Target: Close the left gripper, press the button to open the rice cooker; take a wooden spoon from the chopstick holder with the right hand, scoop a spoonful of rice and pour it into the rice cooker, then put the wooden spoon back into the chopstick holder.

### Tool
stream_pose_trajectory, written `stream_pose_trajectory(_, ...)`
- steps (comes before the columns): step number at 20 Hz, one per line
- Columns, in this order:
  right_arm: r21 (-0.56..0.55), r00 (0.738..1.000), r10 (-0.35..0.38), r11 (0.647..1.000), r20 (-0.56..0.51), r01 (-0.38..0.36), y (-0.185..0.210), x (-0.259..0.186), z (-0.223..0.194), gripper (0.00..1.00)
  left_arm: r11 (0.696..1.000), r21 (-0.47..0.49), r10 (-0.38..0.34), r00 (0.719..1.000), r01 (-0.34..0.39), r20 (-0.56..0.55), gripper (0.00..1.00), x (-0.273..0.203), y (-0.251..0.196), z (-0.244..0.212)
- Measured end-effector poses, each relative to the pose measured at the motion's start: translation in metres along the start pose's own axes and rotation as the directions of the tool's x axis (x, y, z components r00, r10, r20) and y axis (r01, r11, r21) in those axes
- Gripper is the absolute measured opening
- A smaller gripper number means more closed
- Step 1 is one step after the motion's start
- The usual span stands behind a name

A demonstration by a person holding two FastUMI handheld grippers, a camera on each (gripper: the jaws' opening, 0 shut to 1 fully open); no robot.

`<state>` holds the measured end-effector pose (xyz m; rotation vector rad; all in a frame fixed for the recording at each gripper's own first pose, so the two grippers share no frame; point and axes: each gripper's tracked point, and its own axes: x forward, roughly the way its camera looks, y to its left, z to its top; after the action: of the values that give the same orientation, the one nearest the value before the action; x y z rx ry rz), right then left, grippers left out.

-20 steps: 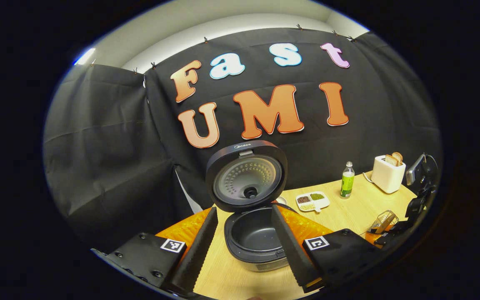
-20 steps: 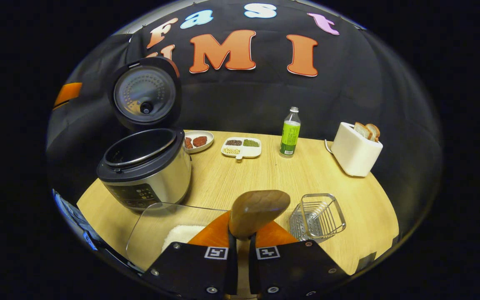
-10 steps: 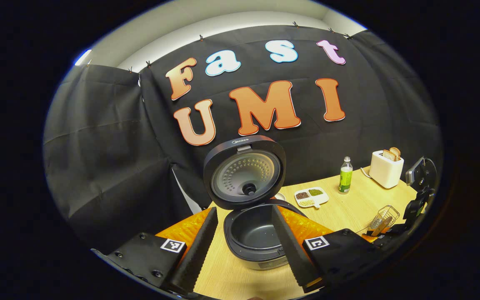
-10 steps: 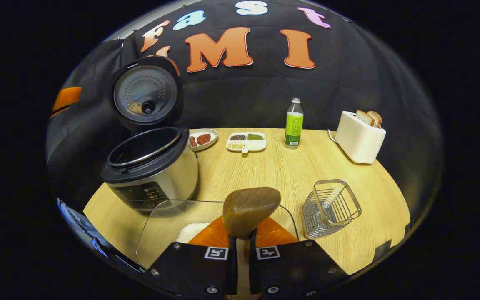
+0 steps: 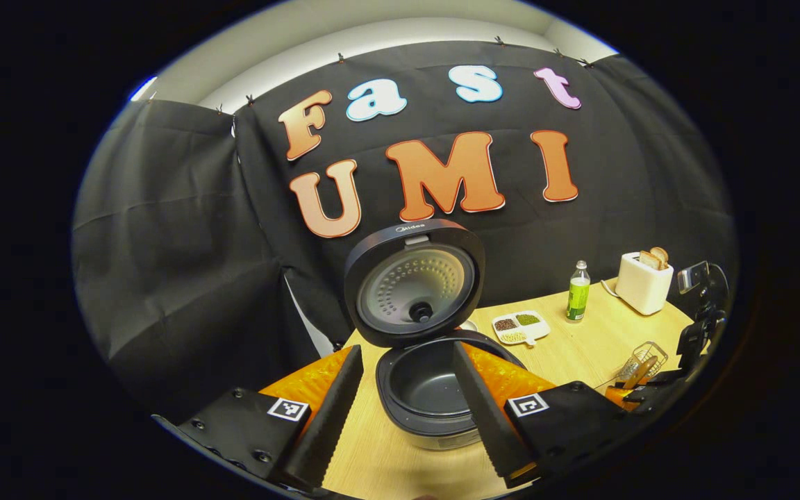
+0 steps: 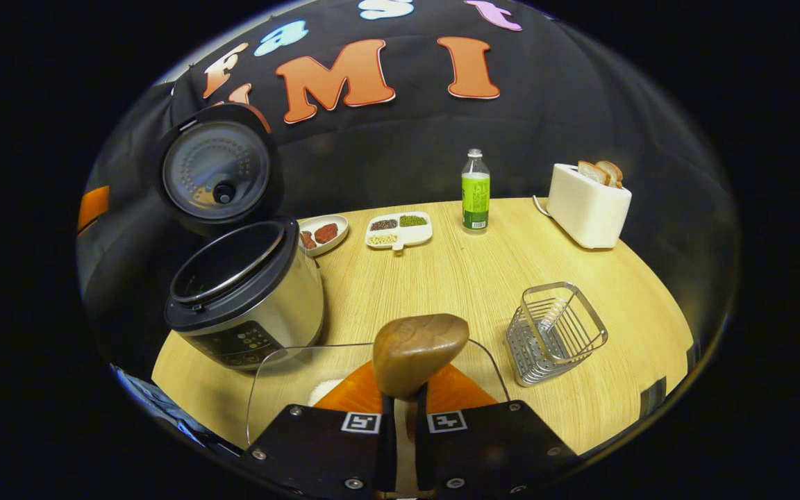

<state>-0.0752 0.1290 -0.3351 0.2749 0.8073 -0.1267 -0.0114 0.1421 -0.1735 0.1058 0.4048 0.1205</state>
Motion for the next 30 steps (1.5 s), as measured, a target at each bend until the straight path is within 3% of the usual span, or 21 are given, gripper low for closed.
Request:
stream_pose_trajectory(2, -0.003, 1.000, -0.001, 1.000, -0.011, 0.001, 0.002, 0.000, 0.000, 0.10, 1.000, -0.004, 0.000, 1.000, 0.000, -0.001, 0.81, 0.000, 0.004, -0.002)
stream_pose_trajectory(3, 0.013, 1.000, 0.008, 1.000, -0.017, -0.007, 0.004, -0.002, 0.000, 0.10, 1.000, -0.005, 0.001, 1.000, -0.001, -0.001, 0.89, 0.000, 0.006, -0.002)
stream_pose_trajectory(4, 0.032, 0.999, 0.019, 0.999, -0.028, -0.018, 0.007, -0.002, 0.000, 0.10, 1.000, -0.005, 0.004, 1.000, -0.004, -0.003, 0.81, 0.001, 0.009, -0.004)
stream_pose_trajectory(7, 0.062, 0.997, 0.060, 0.996, -0.045, -0.057, 0.021, -0.002, -0.001, 0.10, 1.000, -0.015, 0.005, 1.000, -0.005, -0.008, 0.81, 0.003, 0.012, -0.008)
stream_pose_trajectory(8, 0.056, 0.996, 0.070, 0.996, -0.048, -0.067, 0.026, -0.002, -0.001, 0.10, 1.000, -0.018, 0.005, 1.000, -0.006, -0.011, 0.89, 0.002, 0.014, -0.008)
stream_pose_trajectory(11, 0.063, 0.992, 0.114, 0.992, -0.060, -0.110, 0.040, -0.002, -0.002, 0.10, 1.000, -0.021, 0.005, 1.000, -0.005, -0.009, 0.89, 0.002, 0.016, -0.008)
stream_pose_trajectory(17, 0.096, 0.971, 0.215, 0.974, -0.100, -0.206, 0.061, 0.002, 0.000, 0.10, 1.000, -0.017, 0.014, 1.000, -0.014, -0.004, 0.89, 0.001, 0.023, -0.006)
stream_pose_trajectory(25, 0.194, 0.942, 0.309, 0.940, -0.131, -0.281, 0.070, 0.004, 0.001, 0.10, 1.000, -0.015, 0.027, 1.000, -0.027, -0.005, 0.89, -0.006, 0.023, -0.007)
stream_pose_trajectory(26, 0.210, 0.939, 0.317, 0.935, -0.135, -0.286, 0.071, 0.004, 0.001, 0.10, 1.000, -0.015, 0.027, 1.000, -0.027, -0.008, 0.81, -0.006, 0.023, -0.007)
stream_pose_trajectory(27, 0.226, 0.936, 0.324, 0.930, -0.137, -0.288, 0.070, 0.004, 0.001, 0.10, 0.999, -0.014, 0.030, 1.000, -0.030, -0.009, 0.81, -0.007, 0.024, -0.007)
stream_pose_trajectory(28, 0.245, 0.932, 0.334, 0.924, -0.140, -0.294, 0.070, 0.005, 0.001, 0.10, 0.999, -0.014, 0.029, 1.000, -0.030, -0.009, 0.89, -0.007, 0.023, -0.007)
stream_pose_trajectory(30, 0.279, 0.923, 0.357, 0.909, -0.141, -0.309, 0.071, 0.005, 0.002, 0.10, 0.999, -0.013, 0.031, 0.999, -0.031, -0.009, 0.89, -0.009, 0.023, -0.006)
